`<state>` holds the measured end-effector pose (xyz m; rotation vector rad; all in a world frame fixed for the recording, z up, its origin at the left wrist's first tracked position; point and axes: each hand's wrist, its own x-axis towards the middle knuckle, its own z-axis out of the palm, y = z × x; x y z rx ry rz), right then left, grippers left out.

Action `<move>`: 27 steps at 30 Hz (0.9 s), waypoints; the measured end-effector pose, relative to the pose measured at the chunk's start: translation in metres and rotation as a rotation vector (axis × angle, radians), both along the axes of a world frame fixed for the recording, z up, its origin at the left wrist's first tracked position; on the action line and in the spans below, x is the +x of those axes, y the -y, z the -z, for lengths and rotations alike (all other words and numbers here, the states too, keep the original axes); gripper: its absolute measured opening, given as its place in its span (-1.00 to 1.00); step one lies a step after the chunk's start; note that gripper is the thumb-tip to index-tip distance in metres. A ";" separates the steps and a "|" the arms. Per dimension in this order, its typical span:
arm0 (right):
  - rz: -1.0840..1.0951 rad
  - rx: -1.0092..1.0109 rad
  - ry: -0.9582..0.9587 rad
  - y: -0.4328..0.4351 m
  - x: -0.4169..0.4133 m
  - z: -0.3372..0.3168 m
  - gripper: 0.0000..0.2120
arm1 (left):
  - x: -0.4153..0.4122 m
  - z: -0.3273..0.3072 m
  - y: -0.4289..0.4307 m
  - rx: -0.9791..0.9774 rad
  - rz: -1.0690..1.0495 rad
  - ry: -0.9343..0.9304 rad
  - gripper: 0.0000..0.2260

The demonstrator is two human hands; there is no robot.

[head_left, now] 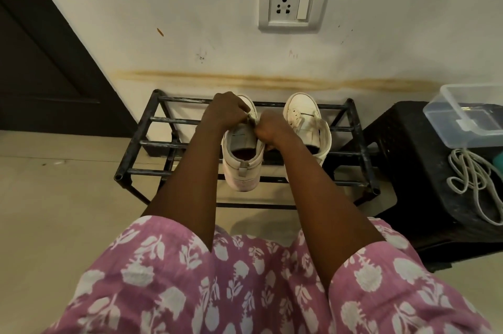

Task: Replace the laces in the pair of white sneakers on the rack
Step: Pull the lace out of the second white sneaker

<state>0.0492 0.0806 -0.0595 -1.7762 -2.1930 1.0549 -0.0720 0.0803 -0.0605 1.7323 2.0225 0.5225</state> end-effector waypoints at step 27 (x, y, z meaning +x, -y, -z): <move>0.042 -0.005 -0.043 0.000 -0.001 0.003 -0.72 | -0.033 -0.005 0.008 0.393 -0.662 0.195 -0.79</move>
